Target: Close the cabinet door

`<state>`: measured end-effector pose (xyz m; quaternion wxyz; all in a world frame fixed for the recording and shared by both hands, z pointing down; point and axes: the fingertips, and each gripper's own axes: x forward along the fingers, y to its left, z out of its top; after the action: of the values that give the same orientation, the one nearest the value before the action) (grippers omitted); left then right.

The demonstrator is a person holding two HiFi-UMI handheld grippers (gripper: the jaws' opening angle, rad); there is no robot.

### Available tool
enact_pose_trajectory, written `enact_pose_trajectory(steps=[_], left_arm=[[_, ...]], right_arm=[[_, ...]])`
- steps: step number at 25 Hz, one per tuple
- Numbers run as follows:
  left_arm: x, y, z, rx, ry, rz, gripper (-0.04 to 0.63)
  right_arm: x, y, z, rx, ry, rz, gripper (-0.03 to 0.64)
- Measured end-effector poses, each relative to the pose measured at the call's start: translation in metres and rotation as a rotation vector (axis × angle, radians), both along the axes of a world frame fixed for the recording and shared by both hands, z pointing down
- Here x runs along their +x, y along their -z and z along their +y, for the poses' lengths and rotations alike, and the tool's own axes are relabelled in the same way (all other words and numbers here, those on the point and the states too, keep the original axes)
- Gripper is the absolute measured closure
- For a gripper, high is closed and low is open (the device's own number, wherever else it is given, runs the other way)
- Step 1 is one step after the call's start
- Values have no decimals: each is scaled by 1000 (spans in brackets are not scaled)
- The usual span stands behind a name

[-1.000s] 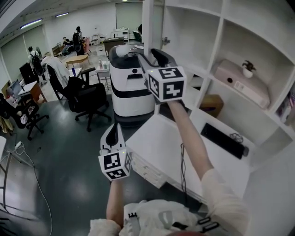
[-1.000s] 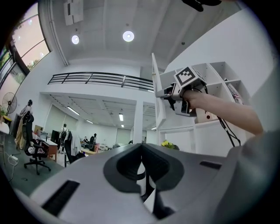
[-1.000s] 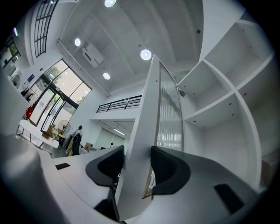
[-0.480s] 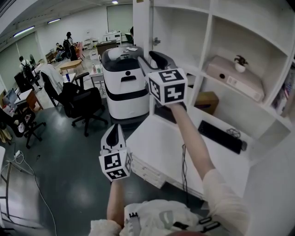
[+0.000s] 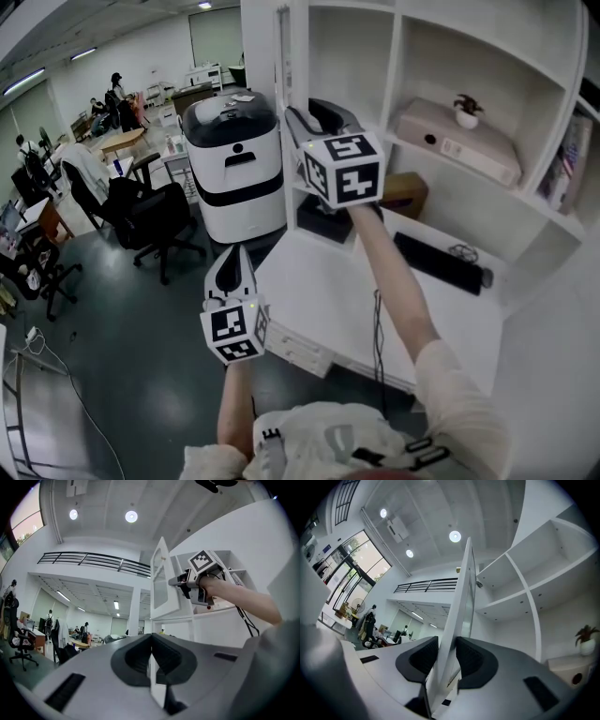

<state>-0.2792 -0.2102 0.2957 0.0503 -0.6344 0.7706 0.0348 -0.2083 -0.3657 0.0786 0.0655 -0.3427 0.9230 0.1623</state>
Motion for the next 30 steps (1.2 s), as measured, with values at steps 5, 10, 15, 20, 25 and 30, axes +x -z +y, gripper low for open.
enact_pose_trajectory(steps=[5,10,15,20,25,30], left_arm=[[12,0,-11,6,-41,-1,591],[19,-1,-25,1,-76,-1,591],[28,1,-39,-4,-115,-5,591],[40,1,-53,-6,-149,-6,591],[48,-6,-59,-21,-179,6,591],[47,-11,-63,-33,-184,2,591]], right_arm=[[28,0,-19,9,-91,-10,513],[49,-1,-38,4,-146,-20,518],[60,-1,-48,11,-176,-14,517],[73,0,-63,38,-236,-3,515],[79,1,-69,56,-275,-2,508],[86,0,-77,71,-324,-17,497]])
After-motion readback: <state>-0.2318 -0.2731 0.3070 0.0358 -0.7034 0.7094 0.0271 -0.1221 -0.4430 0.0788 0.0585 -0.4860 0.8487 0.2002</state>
